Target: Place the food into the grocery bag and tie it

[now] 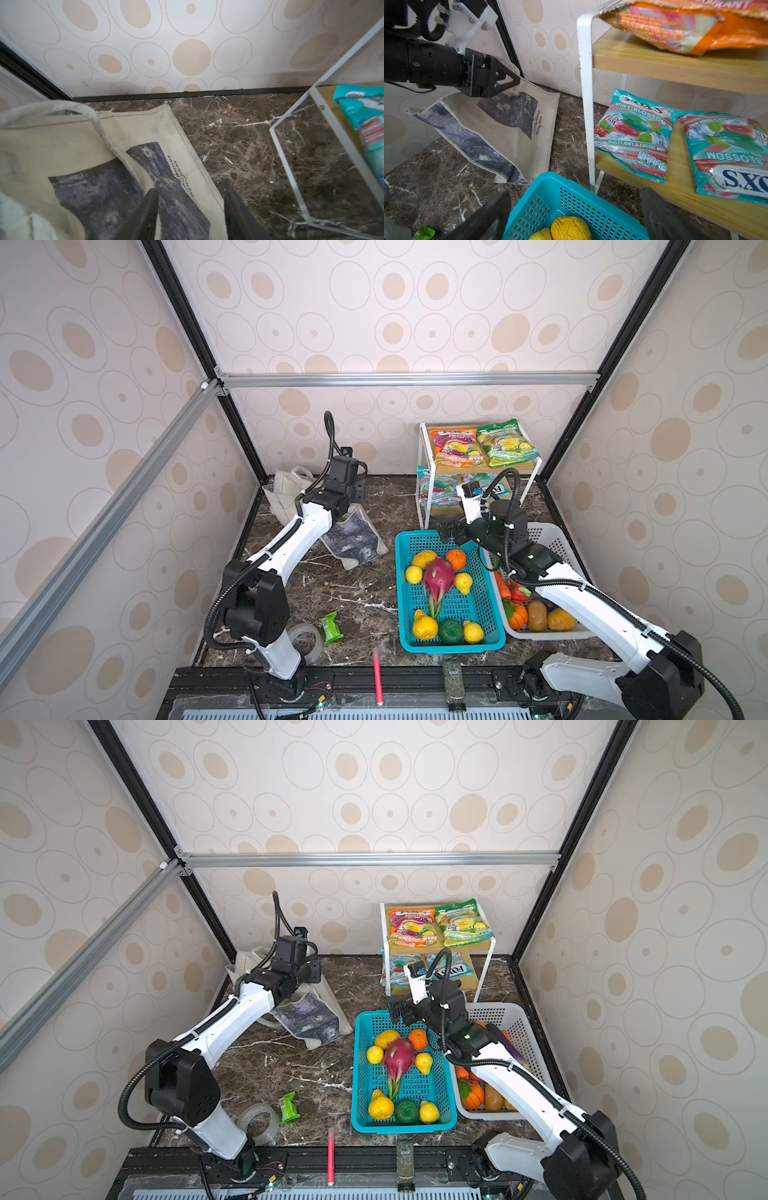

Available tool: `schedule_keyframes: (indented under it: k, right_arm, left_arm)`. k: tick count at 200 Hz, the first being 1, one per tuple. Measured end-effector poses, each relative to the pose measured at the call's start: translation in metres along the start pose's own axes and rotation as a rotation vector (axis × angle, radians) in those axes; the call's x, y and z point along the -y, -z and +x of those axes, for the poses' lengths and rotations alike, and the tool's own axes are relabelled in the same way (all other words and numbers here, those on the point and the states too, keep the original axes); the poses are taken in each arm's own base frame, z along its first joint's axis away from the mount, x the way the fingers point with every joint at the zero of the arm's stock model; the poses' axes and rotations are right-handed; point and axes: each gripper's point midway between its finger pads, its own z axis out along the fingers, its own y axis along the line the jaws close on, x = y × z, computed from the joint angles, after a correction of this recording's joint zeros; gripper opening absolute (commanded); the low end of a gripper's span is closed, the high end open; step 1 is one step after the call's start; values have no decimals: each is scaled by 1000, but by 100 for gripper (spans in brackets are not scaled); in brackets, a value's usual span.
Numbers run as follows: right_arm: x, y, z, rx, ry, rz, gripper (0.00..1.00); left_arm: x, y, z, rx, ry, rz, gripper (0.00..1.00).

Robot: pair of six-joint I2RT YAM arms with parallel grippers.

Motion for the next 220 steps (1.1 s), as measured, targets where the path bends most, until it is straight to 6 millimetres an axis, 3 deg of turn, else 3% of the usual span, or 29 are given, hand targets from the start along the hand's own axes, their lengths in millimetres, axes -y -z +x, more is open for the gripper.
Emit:
schedule_keyframes:
  k: [18, 47, 69, 81, 90, 107, 129, 143, 168, 195, 209, 220]
  right_arm:
    - [-1, 0, -1, 3, -1, -2, 100]
    - [-2, -3, -1, 8, -3, -6, 100]
    - [-2, -7, 3, -5, -12, -6, 100]
    - [-2, -8, 4, -8, -18, -6, 100]
    - [-2, -8, 4, -7, -21, -6, 100]
    - [-4, -9, 4, -5, -25, -14, 100]
    - [-14, -14, 9, -22, -32, -48, 100]
    - [-27, -21, 17, -48, -20, -80, 100]
    - [-51, -34, 30, -91, 10, -133, 100]
    - [-62, -47, 39, -110, 10, -169, 100]
    - [-66, -56, 41, -118, 5, -187, 100]
    - [-72, -65, 42, -130, 4, -206, 100]
  left_arm:
    - [-6, 13, -12, 35, 3, -16, 99]
    - [-29, 44, -45, 137, 63, -63, 99]
    - [-73, 79, -56, 238, 188, -133, 99]
    - [-112, 95, -36, 279, 288, -199, 99]
    - [-145, 103, -9, 297, 375, -247, 99]
    - [-188, 95, 48, 247, 483, -343, 99]
    - [-189, 63, 83, 133, 492, -353, 99]
    - [-190, 55, 100, 95, 497, -365, 99]
    - [-212, 73, 129, 108, 566, -445, 99]
    - [-236, 95, 142, 170, 618, -552, 99]
    - [-238, 92, 148, 183, 627, -542, 99]
    - [-231, 78, 154, 166, 631, -482, 99]
